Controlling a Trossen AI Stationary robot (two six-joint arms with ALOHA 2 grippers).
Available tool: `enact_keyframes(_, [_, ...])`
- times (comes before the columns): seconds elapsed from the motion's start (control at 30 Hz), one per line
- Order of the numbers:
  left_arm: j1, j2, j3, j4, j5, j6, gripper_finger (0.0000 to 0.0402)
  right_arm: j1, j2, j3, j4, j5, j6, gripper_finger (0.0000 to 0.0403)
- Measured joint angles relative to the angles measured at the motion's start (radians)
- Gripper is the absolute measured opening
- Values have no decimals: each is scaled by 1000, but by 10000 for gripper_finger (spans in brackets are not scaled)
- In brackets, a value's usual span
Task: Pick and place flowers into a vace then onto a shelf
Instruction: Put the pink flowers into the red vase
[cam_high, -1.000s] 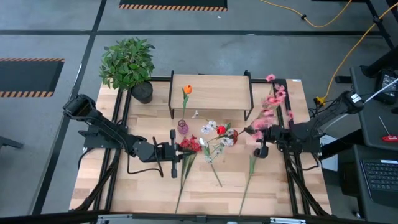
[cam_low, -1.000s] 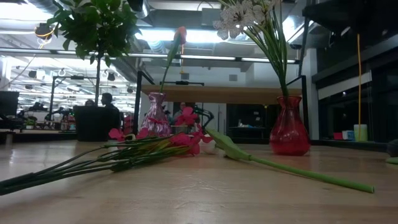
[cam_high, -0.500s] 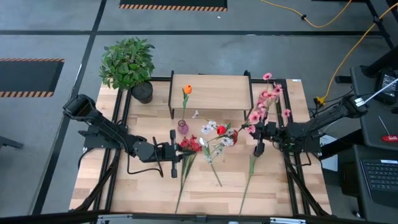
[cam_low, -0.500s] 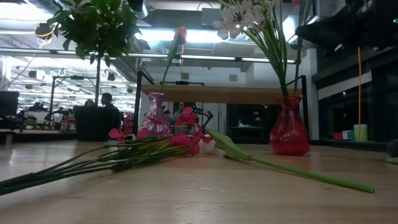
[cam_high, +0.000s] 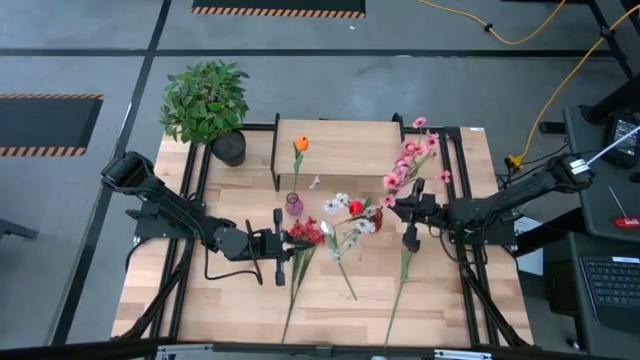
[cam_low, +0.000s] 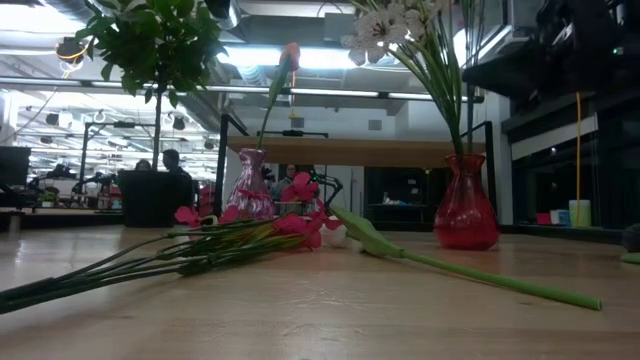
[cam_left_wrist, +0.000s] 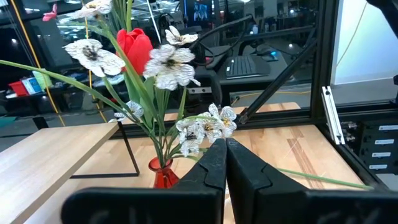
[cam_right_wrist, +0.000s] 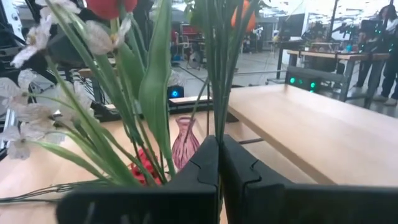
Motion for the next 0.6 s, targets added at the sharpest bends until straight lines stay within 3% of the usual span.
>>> enact_keyframes(0.3, [0,0,0,-7,0,0,6,0,123,0,92,0,7,1])
enact_keyframes(0.6, [0,0,0,-14,0,0,2,0,225,0,141,0,16,36])
